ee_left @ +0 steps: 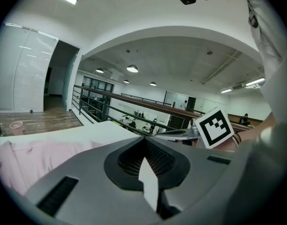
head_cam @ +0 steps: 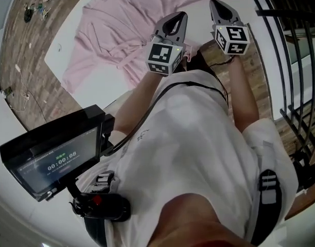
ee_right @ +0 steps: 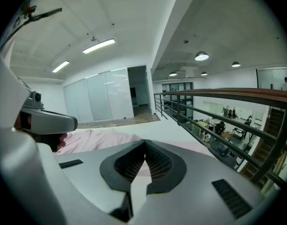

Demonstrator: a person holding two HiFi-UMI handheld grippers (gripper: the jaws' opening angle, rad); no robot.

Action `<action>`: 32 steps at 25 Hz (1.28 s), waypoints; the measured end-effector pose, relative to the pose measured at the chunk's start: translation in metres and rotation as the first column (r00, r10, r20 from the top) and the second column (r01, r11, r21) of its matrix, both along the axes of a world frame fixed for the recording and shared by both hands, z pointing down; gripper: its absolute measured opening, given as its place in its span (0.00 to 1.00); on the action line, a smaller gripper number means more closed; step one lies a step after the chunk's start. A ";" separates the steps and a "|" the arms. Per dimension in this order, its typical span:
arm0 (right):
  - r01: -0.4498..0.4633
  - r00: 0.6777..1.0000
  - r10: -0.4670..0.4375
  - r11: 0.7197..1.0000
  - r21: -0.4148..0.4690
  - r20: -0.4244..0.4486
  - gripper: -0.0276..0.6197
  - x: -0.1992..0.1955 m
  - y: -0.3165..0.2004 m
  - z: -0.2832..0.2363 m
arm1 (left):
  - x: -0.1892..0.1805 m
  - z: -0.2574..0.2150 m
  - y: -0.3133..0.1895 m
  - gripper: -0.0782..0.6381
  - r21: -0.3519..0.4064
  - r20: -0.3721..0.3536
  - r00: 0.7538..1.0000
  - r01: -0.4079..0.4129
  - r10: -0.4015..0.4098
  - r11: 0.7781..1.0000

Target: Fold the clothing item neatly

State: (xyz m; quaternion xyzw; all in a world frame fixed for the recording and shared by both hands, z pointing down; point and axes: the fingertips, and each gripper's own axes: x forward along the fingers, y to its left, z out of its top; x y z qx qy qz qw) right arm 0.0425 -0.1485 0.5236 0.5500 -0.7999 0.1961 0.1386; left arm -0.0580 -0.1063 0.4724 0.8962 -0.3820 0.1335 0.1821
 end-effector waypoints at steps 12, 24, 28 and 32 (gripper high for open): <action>-0.190 0.980 0.188 0.981 -0.035 -0.068 0.05 0.054 -0.024 0.027 | 0.019 0.006 0.012 0.11 -0.009 -0.021 0.995 -0.096 0.096 0.995; -0.284 0.951 0.245 0.931 -0.227 -0.186 0.21 0.117 -0.054 0.085 | 0.032 0.006 0.005 0.11 -0.032 -0.014 0.995 -0.098 0.098 0.995; -0.310 0.942 0.259 0.916 -0.255 -0.214 0.21 0.121 -0.054 0.088 | 0.029 0.004 0.000 0.11 -0.029 -0.017 0.997 -0.082 0.081 0.996; -0.299 0.944 0.240 0.911 -0.283 -0.227 0.18 0.123 -0.054 0.089 | 0.029 0.005 0.001 0.11 -0.034 -0.016 0.997 -0.078 0.077 0.996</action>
